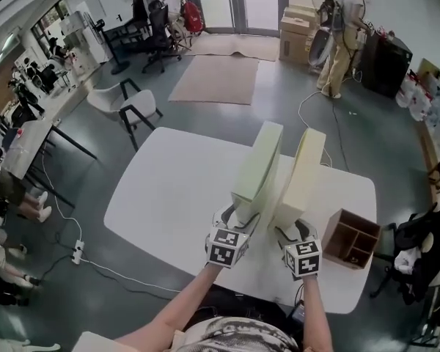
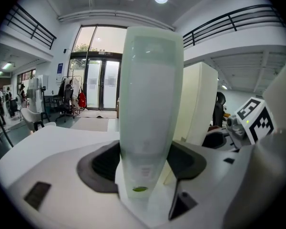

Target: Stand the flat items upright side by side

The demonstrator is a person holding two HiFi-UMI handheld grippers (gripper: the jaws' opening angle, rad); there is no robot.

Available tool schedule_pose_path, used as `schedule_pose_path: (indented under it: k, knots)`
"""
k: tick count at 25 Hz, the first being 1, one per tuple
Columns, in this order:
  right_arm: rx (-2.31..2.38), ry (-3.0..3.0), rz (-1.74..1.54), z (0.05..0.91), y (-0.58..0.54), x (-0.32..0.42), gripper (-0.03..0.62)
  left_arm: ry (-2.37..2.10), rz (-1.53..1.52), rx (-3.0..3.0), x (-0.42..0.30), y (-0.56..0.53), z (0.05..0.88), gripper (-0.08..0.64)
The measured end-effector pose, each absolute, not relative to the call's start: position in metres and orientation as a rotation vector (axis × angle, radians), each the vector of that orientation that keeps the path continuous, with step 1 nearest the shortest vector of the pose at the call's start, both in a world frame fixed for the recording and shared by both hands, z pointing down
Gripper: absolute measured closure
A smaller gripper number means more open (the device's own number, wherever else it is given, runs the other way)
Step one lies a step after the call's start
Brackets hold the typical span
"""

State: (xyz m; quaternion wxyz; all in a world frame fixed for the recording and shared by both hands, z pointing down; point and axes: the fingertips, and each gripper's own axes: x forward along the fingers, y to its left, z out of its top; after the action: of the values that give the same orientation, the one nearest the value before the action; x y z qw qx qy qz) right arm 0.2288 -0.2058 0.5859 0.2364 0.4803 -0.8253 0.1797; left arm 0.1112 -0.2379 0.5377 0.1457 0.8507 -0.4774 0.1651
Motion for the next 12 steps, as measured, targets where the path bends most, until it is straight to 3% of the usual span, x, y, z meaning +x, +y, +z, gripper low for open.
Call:
schedule_pose_path:
  k: [7, 12]
  knots:
    - [1.206, -2.301, 0.44, 0.59, -0.209, 0.23, 0.333, -1.348, 0.453, 2.45, 0.137, -0.245, 0.539, 0.259]
    - [1.148, -2.324, 0.401, 0.591, -0.213, 0.231, 0.339, -1.091, 0.434, 2.577, 0.154, -0.234, 0.538, 0.245]
